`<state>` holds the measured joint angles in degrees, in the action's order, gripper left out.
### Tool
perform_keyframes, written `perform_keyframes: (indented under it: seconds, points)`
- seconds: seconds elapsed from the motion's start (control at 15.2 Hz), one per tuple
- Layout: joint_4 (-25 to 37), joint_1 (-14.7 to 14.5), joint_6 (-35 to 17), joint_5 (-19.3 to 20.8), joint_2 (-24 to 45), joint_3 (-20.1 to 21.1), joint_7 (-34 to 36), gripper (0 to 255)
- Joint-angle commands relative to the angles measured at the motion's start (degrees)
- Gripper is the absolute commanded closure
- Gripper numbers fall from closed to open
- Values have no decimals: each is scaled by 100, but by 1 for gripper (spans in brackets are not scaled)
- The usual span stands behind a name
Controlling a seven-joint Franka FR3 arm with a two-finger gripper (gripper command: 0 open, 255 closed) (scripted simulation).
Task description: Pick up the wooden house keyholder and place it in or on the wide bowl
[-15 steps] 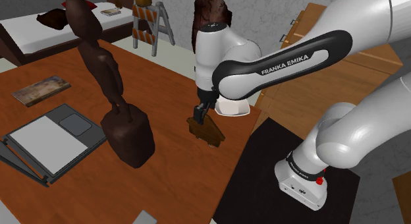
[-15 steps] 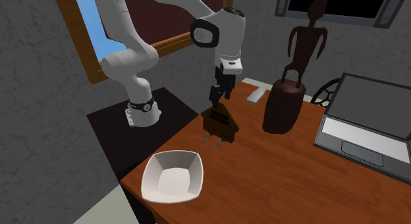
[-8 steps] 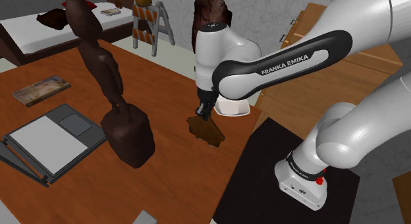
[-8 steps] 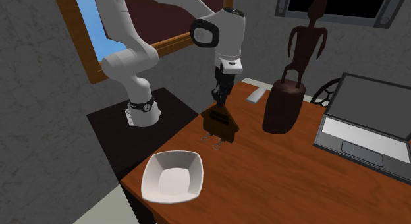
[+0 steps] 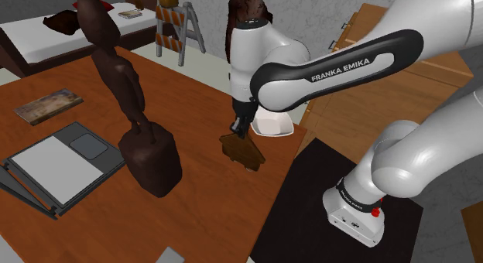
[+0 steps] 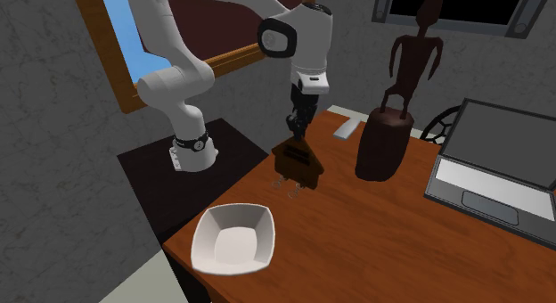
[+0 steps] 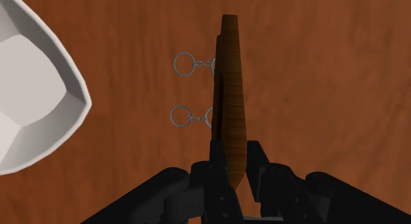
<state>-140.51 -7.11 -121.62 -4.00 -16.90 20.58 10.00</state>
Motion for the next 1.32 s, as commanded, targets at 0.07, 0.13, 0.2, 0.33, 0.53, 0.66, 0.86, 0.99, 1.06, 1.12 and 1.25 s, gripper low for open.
perform_keyframes:
  seconds: [0.07,0.13,0.2,0.33,0.53,0.66,0.86,0.99,1.06,1.12,1.25]
  points:
    - [146,-2,245,-17,-103,-32,-33,255]
    - [195,-3,328,-23,-139,-42,-43,255]
    - [246,-5,412,-28,-172,-52,-52,255]
    - [350,-6,577,-37,-235,-71,-69,255]
    - [515,-7,822,-45,-318,-99,-91,255]
    - [631,-6,984,-49,-366,-116,-103,255]
    - [813,-4,1225,-51,-426,-142,-120,255]
    - [940,-2,1384,-50,-459,-158,-129,255]
    - [1005,-1,1463,-49,-473,-166,-134,255]
    - [1071,1,1542,-48,-486,-174,-138,255]
    - [1160,3,1647,-47,-503,-184,-143,255]
